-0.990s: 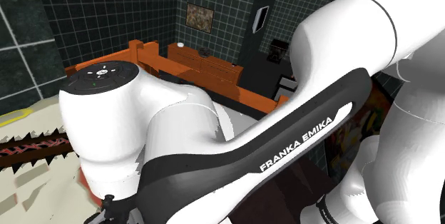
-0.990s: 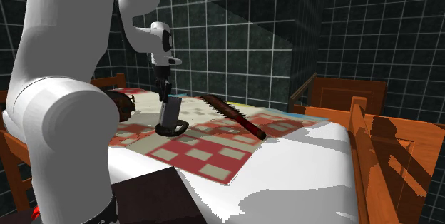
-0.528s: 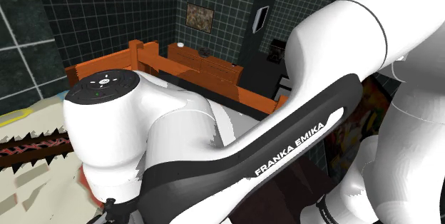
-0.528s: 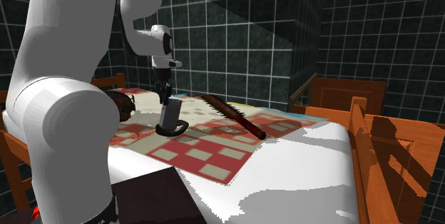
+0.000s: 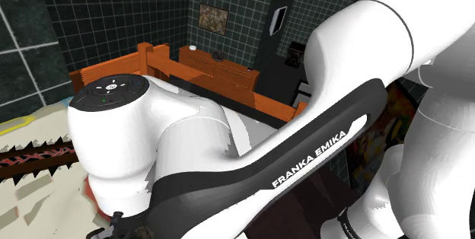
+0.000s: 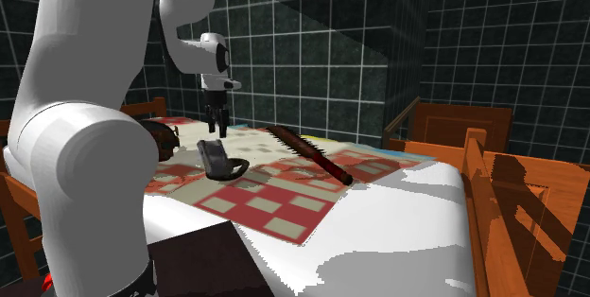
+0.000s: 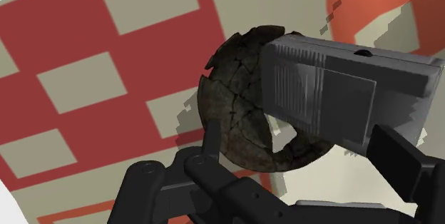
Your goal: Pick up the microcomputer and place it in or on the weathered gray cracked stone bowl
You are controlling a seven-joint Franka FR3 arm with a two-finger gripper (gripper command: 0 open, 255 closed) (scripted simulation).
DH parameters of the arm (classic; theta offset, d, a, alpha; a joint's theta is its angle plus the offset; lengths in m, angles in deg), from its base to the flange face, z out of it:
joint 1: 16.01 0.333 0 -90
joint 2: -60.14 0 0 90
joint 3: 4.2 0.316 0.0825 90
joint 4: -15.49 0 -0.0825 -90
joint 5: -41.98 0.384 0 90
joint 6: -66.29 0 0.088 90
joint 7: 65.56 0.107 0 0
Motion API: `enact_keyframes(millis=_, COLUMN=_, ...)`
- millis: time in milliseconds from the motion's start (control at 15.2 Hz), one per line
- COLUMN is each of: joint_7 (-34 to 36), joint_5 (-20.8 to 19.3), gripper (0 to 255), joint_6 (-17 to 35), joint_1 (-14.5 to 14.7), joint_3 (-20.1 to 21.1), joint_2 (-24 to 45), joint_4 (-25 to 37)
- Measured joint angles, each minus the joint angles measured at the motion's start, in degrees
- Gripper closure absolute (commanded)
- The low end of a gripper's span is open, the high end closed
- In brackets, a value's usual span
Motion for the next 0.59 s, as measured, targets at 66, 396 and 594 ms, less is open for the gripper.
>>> enact_keyframes(millis=66, joint_7=-0.25, joint_5=0.43, gripper=0, joint_6=-0.77, joint_1=-0.14, joint_3=0.19, joint_2=-0.52, joint_4=0.38)
enact_keyframes(millis=396, joint_7=-1.93, joint_5=2.83, gripper=0, joint_6=-5.93, joint_1=-0.99, joint_3=1.03, joint_2=-3.41, joint_4=3.33)
enact_keyframes(millis=594, joint_7=-2.06, joint_5=3.07, gripper=0, joint_6=-6.24, joint_1=-1.07, joint_3=1.11, joint_2=-3.7, joint_4=3.39)
